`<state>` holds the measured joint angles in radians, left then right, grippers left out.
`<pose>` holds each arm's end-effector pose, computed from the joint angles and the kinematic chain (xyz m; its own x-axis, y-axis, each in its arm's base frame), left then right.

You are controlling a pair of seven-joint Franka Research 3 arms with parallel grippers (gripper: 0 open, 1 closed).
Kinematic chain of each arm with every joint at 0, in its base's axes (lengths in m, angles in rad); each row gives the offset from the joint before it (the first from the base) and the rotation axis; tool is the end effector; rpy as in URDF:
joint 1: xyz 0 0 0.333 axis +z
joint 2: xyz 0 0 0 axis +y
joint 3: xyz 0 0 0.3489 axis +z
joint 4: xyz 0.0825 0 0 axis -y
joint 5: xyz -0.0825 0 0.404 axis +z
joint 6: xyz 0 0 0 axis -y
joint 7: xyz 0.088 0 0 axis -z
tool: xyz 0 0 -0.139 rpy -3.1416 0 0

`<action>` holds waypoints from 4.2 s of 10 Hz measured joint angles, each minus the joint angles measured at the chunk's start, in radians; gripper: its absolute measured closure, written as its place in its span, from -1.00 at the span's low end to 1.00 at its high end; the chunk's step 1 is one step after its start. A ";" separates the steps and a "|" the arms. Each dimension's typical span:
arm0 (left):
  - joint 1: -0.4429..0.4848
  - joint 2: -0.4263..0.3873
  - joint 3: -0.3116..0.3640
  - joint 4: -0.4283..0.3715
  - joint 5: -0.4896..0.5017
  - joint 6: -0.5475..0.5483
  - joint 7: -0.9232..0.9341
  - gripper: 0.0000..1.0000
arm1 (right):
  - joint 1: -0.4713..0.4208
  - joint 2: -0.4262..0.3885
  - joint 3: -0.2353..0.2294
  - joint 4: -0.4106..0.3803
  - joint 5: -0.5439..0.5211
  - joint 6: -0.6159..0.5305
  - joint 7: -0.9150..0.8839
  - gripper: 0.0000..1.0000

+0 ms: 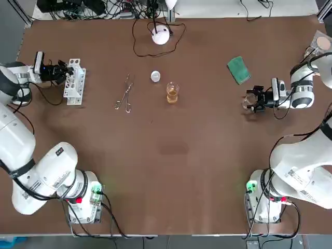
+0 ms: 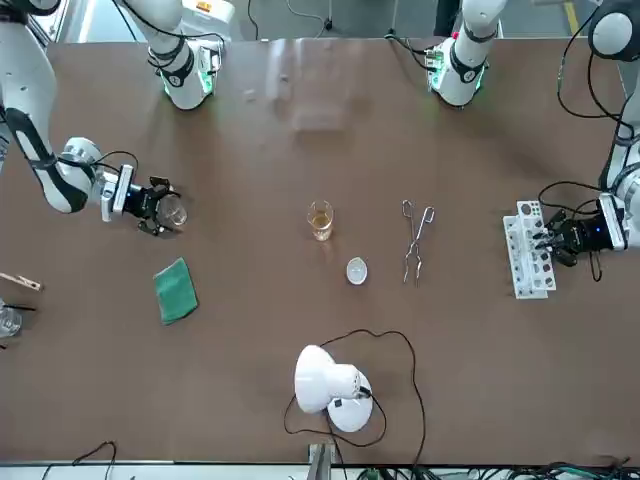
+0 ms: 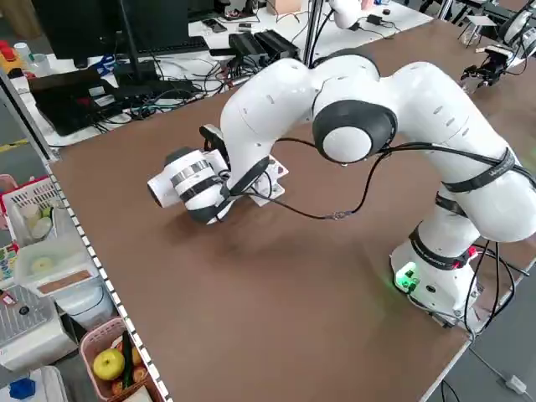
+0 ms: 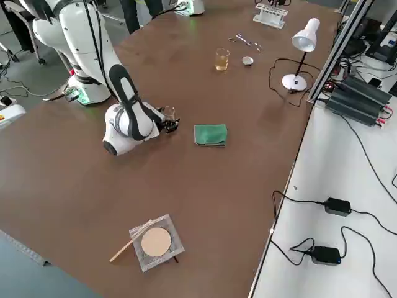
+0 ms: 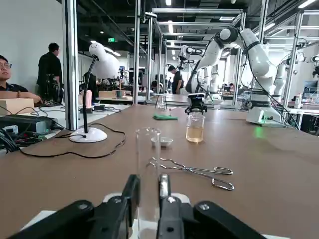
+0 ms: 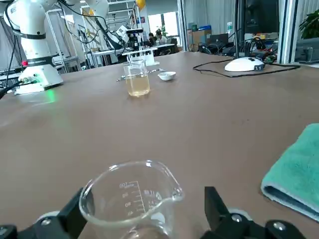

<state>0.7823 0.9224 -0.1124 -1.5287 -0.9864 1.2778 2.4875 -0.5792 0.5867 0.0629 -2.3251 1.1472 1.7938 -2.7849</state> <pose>0.5591 0.2865 0.1438 0.0377 -0.0407 0.9985 -0.9960 -0.0828 0.0342 0.4159 -0.1093 0.0831 0.1661 0.2498 0.9539 0.9733 -0.1970 -0.1179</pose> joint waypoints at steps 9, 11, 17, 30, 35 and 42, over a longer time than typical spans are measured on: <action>0.002 -0.057 -0.029 0.003 0.010 -0.053 -0.020 0.58 | 0.002 0.040 -0.001 -0.001 0.040 0.015 -0.036 -0.96; 0.002 -0.062 -0.031 0.004 0.010 -0.069 -0.021 0.58 | 0.002 0.046 -0.001 -0.001 0.047 0.017 -0.047 -0.93; 0.010 -0.071 -0.039 0.010 -0.022 -0.116 -0.079 0.58 | 0.004 0.062 0.000 -0.001 0.058 0.031 -0.050 -0.81; -0.137 -0.225 -0.043 0.012 -0.036 -0.028 -0.183 0.58 | 0.038 0.065 0.000 -0.001 0.099 0.033 -0.051 0.19; -0.403 -0.283 -0.053 -0.024 -0.055 0.207 -0.307 0.58 | 0.099 0.065 0.017 0.001 0.172 0.031 -0.032 0.23; -0.798 -0.425 -0.033 -0.172 0.015 0.525 -0.565 0.58 | 0.277 -0.033 0.075 -0.018 0.452 0.031 0.040 0.23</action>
<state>-0.0153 0.4977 -0.1457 -1.7005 -0.9714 1.8024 1.9229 -0.3018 0.5534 0.1377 -2.3434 1.5994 1.8251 -2.7449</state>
